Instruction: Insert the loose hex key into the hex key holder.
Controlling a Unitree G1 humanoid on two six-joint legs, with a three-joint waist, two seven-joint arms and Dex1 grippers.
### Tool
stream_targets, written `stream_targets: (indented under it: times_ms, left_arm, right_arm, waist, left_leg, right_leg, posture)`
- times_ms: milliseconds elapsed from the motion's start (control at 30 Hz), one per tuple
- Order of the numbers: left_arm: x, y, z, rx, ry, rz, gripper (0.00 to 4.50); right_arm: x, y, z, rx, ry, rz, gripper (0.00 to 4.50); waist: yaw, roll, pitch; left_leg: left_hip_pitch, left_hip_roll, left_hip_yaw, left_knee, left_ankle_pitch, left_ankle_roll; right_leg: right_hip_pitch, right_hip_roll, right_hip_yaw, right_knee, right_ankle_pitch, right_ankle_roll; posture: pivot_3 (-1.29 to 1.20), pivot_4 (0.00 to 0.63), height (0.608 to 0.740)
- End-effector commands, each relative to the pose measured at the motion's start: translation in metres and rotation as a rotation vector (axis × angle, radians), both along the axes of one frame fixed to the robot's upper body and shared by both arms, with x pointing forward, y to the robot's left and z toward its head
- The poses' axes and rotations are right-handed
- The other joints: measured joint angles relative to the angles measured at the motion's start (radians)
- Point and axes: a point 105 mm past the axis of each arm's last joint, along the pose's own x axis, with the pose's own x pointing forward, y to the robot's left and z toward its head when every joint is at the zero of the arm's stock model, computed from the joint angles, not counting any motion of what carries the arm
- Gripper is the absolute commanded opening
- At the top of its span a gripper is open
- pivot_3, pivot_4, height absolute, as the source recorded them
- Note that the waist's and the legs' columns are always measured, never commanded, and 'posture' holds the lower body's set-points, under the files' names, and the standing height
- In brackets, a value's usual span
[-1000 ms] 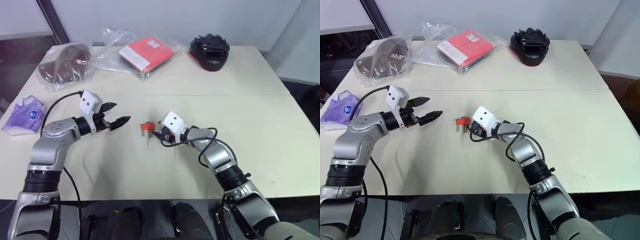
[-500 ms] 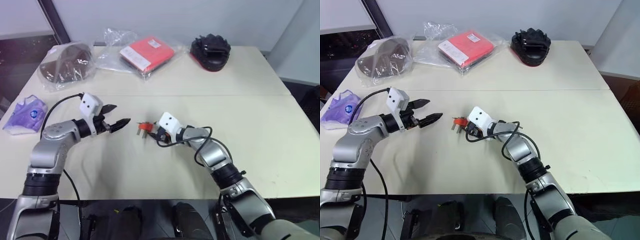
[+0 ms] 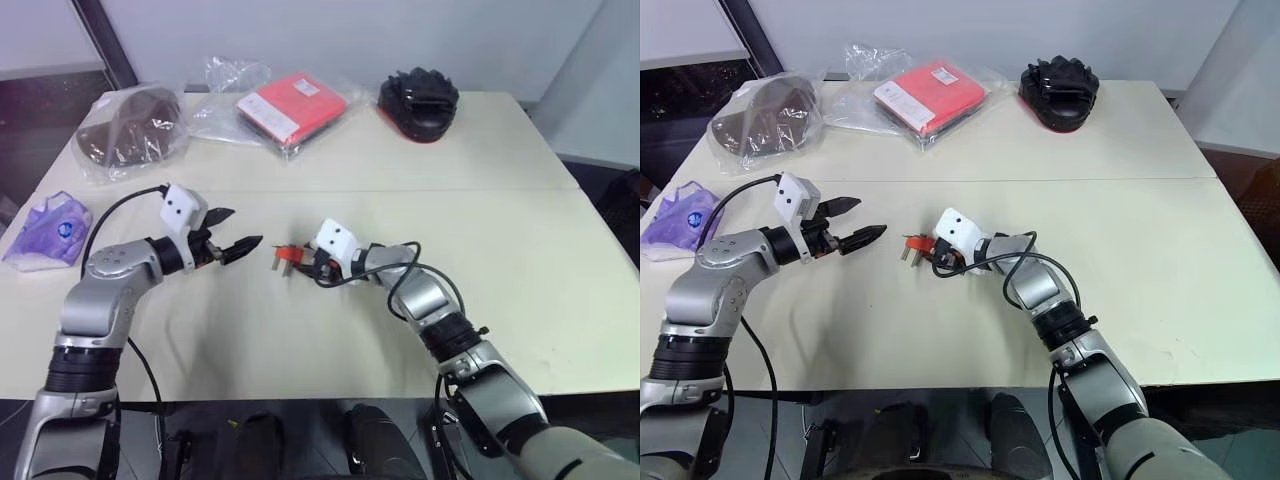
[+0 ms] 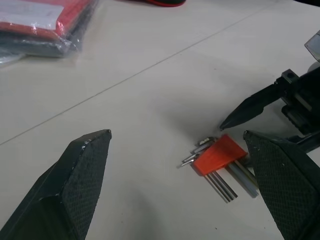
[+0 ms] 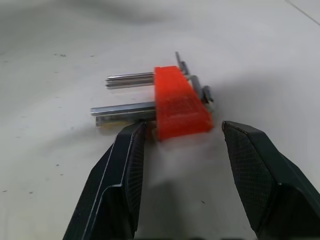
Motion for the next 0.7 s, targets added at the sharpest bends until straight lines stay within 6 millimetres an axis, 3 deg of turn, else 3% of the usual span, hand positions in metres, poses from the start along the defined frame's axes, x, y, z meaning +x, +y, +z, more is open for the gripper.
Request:
stream_targets:
  times_ms: [33, 533, 700]
  left_arm:
    - [-0.0012, -0.0021, 0.0194, 0.01, -0.07, -0.009, 4.42]
    - [-0.0025, 0.0004, 0.0157, 0.001, -0.064, -0.001, 4.42]
    - [-0.0024, -0.0006, 0.0149, -0.001, -0.061, -0.006, 4.5]
  right_arm:
    - [-0.0042, 0.0139, 0.0055, 0.013, -0.012, 0.057, 2.56]
    - [0.0025, 0.0129, -0.0032, 0.016, 0.009, 0.034, 2.56]
    - [0.0036, 0.0112, -0.0031, 0.021, -0.001, 0.022, 0.98]
  waist:
    - [0.0, 0.0, 0.0]
    - [-0.002, 0.0, 0.0]
    - [-0.001, 0.0, 0.0]
  left_leg:
    - [0.0, 0.0, 0.0, 0.0, 0.0, 0.0]
    - [0.001, 0.0, 0.0, 0.0, 0.0, 0.0]
    - [0.001, 0.0, 0.0, 0.0, 0.0, 0.0]
  right_leg:
    - [0.0, 0.0, 0.0, 0.0, 0.0, 0.0]
    - [0.0, 0.0, 0.0, 0.003, 0.0, 0.0]
    - [0.0, 0.0, 0.0, 0.004, 0.0, 0.0]
  posture:
    - [0.0, 0.15, 0.74]
    - [0.0, 0.15, 0.74]
    - [0.0, 0.15, 0.74]
